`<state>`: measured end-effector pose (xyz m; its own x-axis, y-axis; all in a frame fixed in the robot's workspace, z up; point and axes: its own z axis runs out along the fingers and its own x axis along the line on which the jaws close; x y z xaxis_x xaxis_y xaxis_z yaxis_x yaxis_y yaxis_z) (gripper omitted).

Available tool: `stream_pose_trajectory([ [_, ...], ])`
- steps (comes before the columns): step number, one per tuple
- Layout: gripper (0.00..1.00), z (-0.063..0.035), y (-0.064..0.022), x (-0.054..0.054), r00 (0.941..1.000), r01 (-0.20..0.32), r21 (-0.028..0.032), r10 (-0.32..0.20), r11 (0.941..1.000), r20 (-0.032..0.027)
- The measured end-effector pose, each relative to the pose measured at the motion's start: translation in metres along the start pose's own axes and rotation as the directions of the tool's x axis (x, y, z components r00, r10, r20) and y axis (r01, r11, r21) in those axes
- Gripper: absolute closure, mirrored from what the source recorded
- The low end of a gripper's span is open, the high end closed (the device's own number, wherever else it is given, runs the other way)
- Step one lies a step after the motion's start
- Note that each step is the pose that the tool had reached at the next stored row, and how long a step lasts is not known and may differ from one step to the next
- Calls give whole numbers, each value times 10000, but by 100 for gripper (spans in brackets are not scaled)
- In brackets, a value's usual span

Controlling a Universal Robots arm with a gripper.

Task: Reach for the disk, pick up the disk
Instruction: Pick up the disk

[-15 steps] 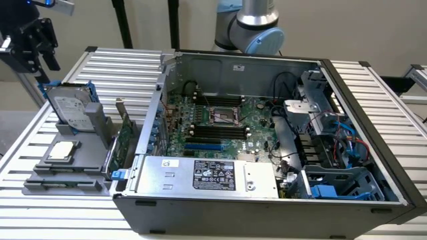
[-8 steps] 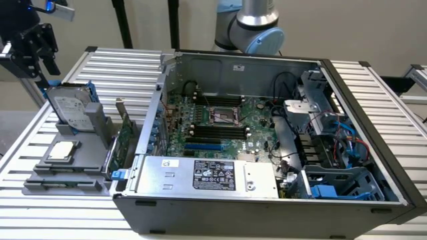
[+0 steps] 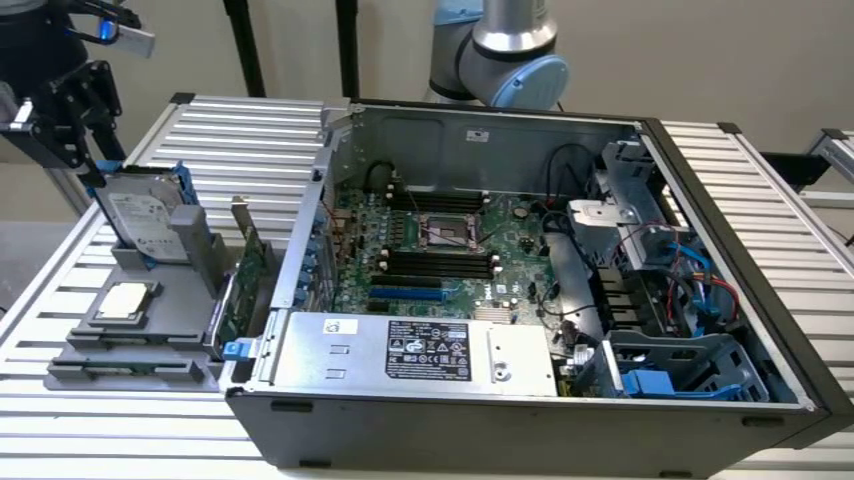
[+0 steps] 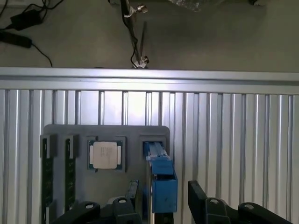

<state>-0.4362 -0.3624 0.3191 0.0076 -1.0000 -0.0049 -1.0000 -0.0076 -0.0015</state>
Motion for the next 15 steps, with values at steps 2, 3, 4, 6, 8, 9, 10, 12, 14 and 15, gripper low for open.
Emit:
stream_pose_trajectory([
  [2, 46, 36, 4, 0, 10000, 0, 2, 0, 10000, 0],
  [3, 46, 54, 5, 0, 10000, 0, 3, 0, 10000, 0],
  [4, 46, 72, 7, 0, 10000, 1, 5, -1, 10000, 0],
  [6, 46, 109, 8, 0, 10000, 0, 8, 0, 10000, 0],
  [8, 46, 146, 9, 0, 10000, 1, 11, -1, 10000, 0],
  [9, 46, 164, 8, 0, 10000, 1, 14, -1, 10000, 0],
  [10, 46, 182, 9, 0, 10000, 1, 13, -1, 10000, 0],
  [12, 46, 217, 9, 1, 10000, 2, 14, -2, 10000, 0],
  [14, 46, 254, 9, 1, 10000, 3, 15, -3, 10000, -1],
  [15, 46, 264, 9, 1, 10000, 5, 15, -5, 10000, 0],
])
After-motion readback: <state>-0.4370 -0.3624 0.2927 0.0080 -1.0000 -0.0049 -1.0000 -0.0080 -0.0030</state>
